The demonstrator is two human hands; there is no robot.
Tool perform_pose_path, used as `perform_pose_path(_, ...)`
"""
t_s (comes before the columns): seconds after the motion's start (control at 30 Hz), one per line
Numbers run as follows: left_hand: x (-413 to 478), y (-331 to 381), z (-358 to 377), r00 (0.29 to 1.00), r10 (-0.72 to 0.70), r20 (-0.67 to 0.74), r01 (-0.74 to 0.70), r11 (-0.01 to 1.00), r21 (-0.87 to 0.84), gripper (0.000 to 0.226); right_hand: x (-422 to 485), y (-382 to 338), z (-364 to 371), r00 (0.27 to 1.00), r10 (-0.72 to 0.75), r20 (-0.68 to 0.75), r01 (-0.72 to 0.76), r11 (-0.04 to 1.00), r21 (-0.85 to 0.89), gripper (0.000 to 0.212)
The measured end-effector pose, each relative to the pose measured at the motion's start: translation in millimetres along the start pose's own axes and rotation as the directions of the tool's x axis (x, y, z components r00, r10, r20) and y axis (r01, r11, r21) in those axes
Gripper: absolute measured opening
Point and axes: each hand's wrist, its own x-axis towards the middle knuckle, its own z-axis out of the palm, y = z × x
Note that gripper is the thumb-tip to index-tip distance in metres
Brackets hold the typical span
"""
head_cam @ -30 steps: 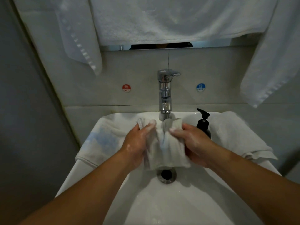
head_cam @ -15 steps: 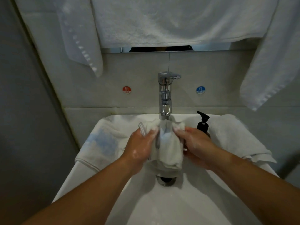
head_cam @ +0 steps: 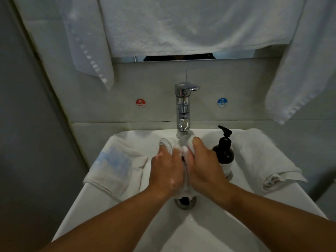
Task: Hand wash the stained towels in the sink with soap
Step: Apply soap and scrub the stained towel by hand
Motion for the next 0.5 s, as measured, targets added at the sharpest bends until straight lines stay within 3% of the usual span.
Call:
perform_pose_path(0.07,1,0,-3,1.000,-0.013,-0.010,0.012,0.996,-0.084,0.045,-2,-5,2,0.998,-0.057,-0.025,0.059,0.995,0.085,0.015)
perform_pose_path(0.13,-6,5,-1,1.000,0.008,-0.007,-0.008,0.999,-0.047,0.043,6,-2,0,0.997,0.004,-0.080,0.009,0.988,0.157,0.020)
perform_pose_path(0.23,-13,14,4,0.996,0.088,0.033,-0.088,0.996,0.007,0.035,15,11,-6,0.989,0.103,-0.104,-0.089,0.987,0.130,0.024)
perform_pose_path(0.3,-3,11,4,0.998,0.047,0.029,-0.048,0.999,0.026,0.034,10,12,-2,0.993,0.097,-0.074,-0.089,0.990,0.107,0.024)
perform_pose_path(0.4,2,1,0,1.000,-0.015,0.027,0.014,0.999,0.039,0.045,4,-1,4,0.998,0.049,-0.049,-0.042,0.990,0.136,0.022)
perform_pose_path(0.5,-8,7,-1,0.995,0.041,0.092,-0.043,0.999,0.021,0.048,18,3,-6,0.988,0.119,-0.102,-0.102,0.982,0.159,0.028)
